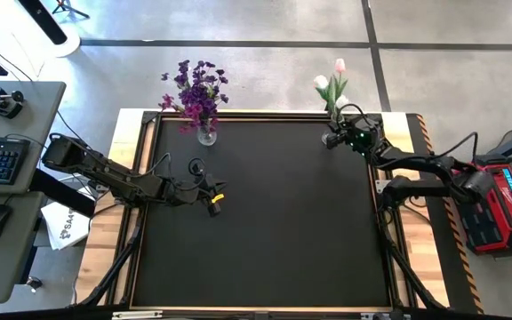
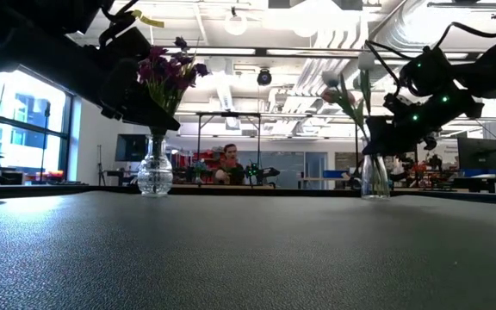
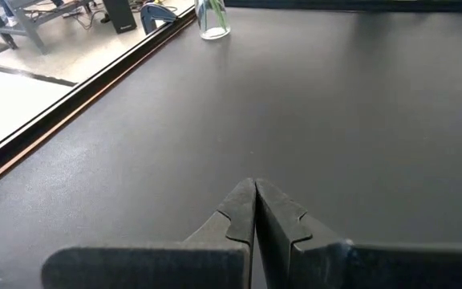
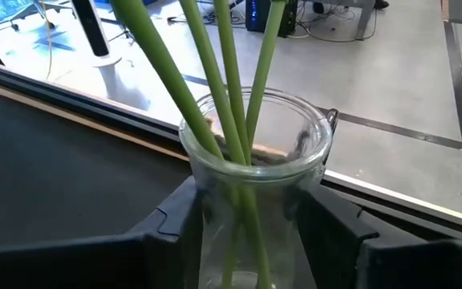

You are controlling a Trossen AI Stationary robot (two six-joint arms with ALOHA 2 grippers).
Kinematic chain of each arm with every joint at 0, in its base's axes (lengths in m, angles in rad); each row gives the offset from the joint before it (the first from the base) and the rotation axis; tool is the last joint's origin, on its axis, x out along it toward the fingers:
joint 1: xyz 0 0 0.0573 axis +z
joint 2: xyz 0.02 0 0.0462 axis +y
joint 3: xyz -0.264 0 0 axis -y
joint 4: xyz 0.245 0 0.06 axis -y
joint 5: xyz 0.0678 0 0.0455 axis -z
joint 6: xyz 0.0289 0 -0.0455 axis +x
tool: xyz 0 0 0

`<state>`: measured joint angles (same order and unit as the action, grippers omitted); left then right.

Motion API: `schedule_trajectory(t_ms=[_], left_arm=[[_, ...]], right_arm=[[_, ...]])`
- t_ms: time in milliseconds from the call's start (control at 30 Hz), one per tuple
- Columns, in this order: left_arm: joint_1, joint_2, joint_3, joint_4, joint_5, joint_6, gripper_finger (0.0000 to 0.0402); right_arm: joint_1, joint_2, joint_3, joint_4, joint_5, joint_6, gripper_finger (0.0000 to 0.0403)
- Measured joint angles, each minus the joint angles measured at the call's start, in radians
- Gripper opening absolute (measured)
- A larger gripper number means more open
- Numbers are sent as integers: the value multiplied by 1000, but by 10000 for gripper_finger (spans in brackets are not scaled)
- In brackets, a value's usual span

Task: Sort flowers into vase by color
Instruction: Adjust the right transparent vase, then return to Home Position

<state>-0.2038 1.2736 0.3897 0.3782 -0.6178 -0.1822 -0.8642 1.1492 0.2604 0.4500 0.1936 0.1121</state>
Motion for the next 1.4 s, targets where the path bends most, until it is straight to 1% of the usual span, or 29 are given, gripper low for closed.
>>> schedule_trajectory(t_ms=[133, 233, 400, 533, 1033, 1267, 1400], left_arm=[[0, 0, 0, 0, 0, 0, 0], [0, 0, 0, 0, 0, -4, 0], [0, 0, 0, 0, 0, -9, 0], [0, 0, 0, 0, 0, -9, 0], [0, 0, 0, 0, 0, -9, 0], [0, 0, 0, 0, 0, -10, 0], [0, 0, 0, 0, 0, -9, 0]], right_arm=[[0, 0, -2, -5, -7, -4, 175], [0, 6, -9, -35, -18, -20, 207], [0, 3, -8, -31, -18, -42, 262], [0, 3, -8, -31, -18, -64, 286], [1, -15, -5, -66, -46, -59, 291], [1, -97, -5, -206, -50, -9, 291], [1, -121, -5, -275, -91, 51, 291]])
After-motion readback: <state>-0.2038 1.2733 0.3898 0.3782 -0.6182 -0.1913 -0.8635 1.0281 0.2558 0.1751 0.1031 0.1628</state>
